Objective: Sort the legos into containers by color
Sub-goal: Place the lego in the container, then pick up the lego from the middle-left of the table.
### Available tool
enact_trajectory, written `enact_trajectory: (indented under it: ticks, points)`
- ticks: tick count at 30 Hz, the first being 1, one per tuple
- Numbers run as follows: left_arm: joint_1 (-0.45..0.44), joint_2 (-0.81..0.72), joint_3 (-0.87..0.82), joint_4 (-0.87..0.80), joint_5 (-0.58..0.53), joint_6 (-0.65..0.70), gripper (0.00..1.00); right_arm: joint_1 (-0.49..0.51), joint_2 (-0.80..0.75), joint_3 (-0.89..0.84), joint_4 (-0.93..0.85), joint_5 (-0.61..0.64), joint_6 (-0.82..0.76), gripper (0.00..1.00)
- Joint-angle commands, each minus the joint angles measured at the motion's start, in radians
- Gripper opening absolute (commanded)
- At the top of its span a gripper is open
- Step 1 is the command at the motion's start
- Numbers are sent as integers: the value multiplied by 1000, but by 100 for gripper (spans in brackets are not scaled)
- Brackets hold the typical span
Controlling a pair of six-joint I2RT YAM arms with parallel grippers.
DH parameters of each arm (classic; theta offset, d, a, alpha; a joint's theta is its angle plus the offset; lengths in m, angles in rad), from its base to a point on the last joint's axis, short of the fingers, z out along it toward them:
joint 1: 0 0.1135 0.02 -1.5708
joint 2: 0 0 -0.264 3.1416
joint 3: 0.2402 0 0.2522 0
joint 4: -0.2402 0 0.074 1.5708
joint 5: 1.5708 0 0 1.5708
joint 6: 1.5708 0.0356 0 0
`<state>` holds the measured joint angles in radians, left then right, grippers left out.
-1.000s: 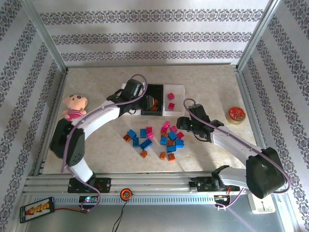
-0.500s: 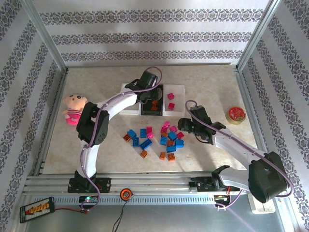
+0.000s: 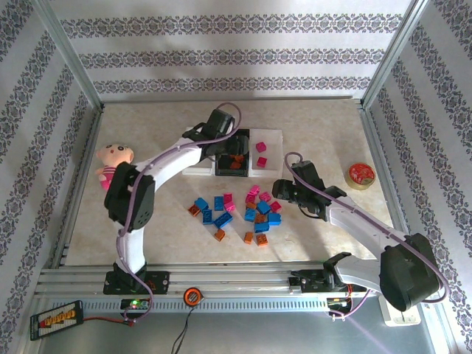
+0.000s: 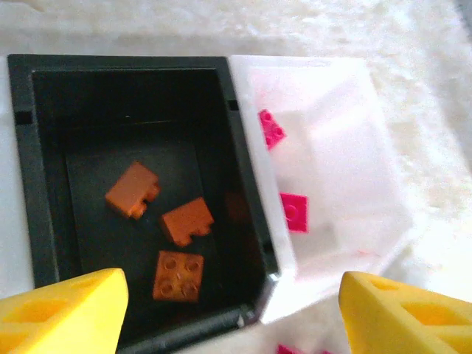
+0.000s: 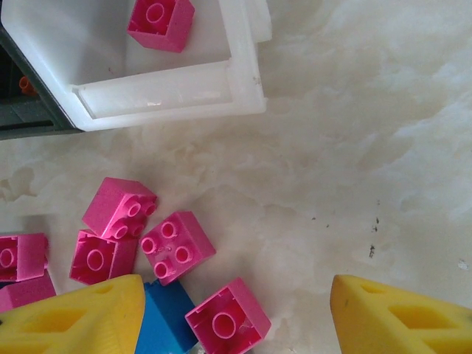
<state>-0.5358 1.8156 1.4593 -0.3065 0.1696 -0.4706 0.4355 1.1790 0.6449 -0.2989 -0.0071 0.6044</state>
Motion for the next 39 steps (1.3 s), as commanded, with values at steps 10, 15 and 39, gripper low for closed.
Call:
enact_trajectory:
  ticks: [10, 15, 39]
  points:
    - [-156, -509, -563, -29, -60, -39, 75, -1, 6, -22, 6, -28, 10, 68]
    - [-266, -656, -729, -108, -93, -119, 73, -2, 16, -28, 14, -29, 8, 67]
    - [-454, -379, -729, -62, -99, -59, 49, -6, -19, -59, 10, -22, 16, 68]
